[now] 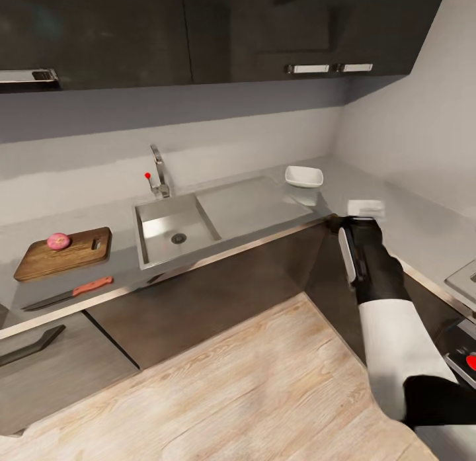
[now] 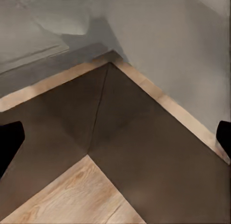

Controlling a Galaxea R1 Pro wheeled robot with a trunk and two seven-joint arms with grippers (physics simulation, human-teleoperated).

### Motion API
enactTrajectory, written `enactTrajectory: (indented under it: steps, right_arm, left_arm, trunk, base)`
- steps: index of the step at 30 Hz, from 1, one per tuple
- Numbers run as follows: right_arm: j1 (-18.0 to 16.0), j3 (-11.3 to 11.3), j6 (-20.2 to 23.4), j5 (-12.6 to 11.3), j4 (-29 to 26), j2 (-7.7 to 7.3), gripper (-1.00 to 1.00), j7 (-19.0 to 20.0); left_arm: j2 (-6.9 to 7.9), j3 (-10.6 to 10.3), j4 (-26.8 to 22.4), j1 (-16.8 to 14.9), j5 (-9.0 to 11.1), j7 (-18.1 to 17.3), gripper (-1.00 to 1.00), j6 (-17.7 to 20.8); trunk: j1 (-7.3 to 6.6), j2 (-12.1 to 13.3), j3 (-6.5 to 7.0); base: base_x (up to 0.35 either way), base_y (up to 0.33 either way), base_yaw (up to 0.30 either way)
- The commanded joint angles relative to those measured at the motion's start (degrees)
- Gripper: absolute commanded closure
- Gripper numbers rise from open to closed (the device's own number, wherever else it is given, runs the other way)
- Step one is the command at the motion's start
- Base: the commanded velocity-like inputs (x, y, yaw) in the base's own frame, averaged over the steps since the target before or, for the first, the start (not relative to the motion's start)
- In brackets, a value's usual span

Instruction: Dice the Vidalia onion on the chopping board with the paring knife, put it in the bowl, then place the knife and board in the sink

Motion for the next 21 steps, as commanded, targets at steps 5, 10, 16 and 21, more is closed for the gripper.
enactTrajectory:
  steps: [5, 10, 16, 21]
  right_arm:
    - [-16.9, 0.0, 0.3, 2.8, 18.5, -1.38, -1.00, -1.4]
    - [-27.3, 0.0, -0.8, 3.3, 28.7, -2.44, -1.00, -1.8]
    - [-29.7, 0.0, -1.2, 3.0, 30.5, -1.97, -1.00, -1.8]
    - [-29.9, 0.1, -1.2, 2.7, 31.1, -1.06, -1.00, -1.5]
  left_arm:
    - [-0.01, -0.6, 0.2, 0.0, 0.2, 0.4, -1.00, -0.2]
    - [-0.56, -0.6, 0.7, 0.0, 0.2, 0.4, -1.00, -0.2]
    - [-0.71, -0.5, 0.8, 0.0, 0.2, 0.5, -1.00, -0.1]
    - [-0.75, -0.5, 1.4, 0.0, 0.2, 0.6, -1.00, 0.0]
  trunk:
    - [0.02, -0.1, -0.11]
    - [0.02, -0.1, -0.11]
    - [0.02, -0.1, -0.11]
    - [0.02, -0.1, -0.11]
  base:
    - [0.000, 0.000, 0.000]
    - [0.005, 0.000, 0.000]
    - [0.216, -0.016, 0.000]
    - [0.304, -0.082, 0.000]
